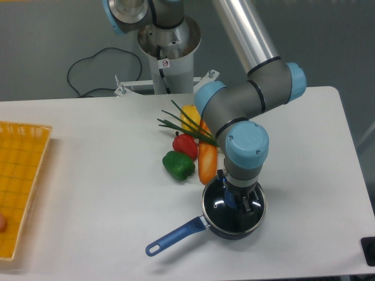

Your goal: Open the lid

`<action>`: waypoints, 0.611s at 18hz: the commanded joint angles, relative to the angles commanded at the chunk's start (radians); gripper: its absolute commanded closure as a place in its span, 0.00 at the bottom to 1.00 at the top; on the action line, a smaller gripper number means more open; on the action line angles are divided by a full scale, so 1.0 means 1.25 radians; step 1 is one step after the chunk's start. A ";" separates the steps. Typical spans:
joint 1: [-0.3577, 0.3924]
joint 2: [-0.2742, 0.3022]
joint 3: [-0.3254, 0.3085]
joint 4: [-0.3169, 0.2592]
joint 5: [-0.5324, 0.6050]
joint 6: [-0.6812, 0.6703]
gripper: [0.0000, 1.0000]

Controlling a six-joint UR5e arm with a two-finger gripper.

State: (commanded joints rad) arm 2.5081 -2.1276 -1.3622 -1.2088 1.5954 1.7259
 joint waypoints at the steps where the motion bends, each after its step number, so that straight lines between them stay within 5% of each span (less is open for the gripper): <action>1: -0.001 0.000 -0.001 0.000 0.000 -0.006 0.43; 11: 0.000 0.007 -0.002 0.000 0.002 -0.006 0.57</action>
State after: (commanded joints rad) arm 2.5081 -2.1184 -1.3652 -1.2088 1.5984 1.7181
